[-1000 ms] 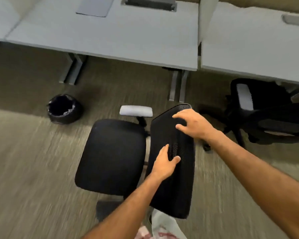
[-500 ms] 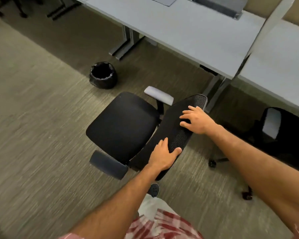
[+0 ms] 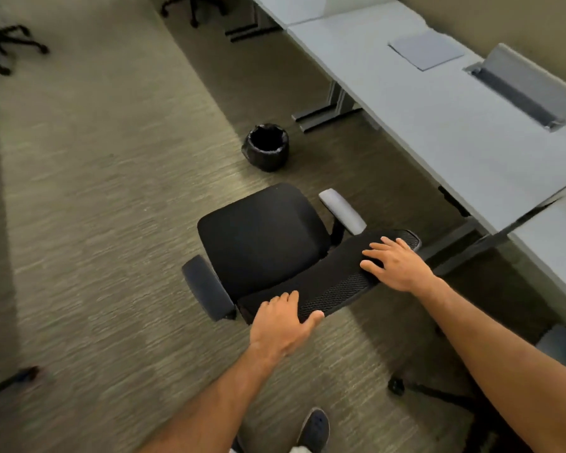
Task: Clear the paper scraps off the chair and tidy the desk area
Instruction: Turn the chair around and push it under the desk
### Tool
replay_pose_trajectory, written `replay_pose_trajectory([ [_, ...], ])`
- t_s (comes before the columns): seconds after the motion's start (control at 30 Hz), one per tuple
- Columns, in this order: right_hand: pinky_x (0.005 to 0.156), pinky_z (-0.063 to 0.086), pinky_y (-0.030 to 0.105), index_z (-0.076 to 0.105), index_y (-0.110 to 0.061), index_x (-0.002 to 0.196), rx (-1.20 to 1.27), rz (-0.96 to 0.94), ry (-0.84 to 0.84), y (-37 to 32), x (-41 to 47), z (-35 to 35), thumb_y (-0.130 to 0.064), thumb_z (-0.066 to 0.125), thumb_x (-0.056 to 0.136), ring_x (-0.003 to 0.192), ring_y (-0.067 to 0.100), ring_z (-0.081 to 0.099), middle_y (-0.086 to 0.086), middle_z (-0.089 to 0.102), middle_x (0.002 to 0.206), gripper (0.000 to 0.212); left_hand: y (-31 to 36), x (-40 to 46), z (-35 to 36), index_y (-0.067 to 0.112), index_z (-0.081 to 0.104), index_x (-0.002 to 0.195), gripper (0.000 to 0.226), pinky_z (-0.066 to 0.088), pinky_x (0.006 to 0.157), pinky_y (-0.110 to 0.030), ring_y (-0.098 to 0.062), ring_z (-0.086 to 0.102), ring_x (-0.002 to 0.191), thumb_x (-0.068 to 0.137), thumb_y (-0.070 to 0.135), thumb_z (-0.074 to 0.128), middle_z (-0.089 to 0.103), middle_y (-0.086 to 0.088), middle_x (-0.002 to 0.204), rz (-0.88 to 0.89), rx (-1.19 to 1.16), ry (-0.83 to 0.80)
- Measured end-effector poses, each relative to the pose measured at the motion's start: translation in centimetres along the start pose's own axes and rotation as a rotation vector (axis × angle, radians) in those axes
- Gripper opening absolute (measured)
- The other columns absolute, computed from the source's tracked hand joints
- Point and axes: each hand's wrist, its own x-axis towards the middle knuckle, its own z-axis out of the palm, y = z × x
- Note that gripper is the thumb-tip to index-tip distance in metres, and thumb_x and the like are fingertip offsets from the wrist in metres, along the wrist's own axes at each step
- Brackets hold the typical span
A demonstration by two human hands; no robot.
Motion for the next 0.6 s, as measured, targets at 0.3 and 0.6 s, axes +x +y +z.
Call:
replay_pose_trajectory([
  [0.3, 0.115, 0.029, 0.043, 0.066, -0.034, 0.115, -0.053, -0.063, 0.23, 3.5, 1.2, 2.0, -0.062, 0.027, 0.096, 0.124, 0.014, 0.05, -0.012, 0.065, 0.122, 0.052, 0.2, 1.9, -2.1, 0.013, 0.041, 0.149, 0.09, 0.045, 0.099, -0.042, -0.026, 0.057, 0.126, 0.09, 0.079, 0.025, 0.059, -0.006, 0.139, 0.019, 0.115, -0.051],
  [0.6, 0.114, 0.028, 0.044, 0.067, -0.033, 0.115, 0.001, -0.004, 0.316, 0.4, 2.2, 2.8, -0.06, 0.033, 0.098, 0.123, 0.016, 0.05, -0.01, 0.064, 0.121, 0.047, -4.2, 4.0, -4.7, 0.018, 0.042, 0.15, 0.09, 0.044, 0.101, -0.039, -0.021, 0.054, 0.13, 0.088, 0.081, 0.025, 0.055, 0.0, 0.145, 0.086, 0.166, -0.066],
])
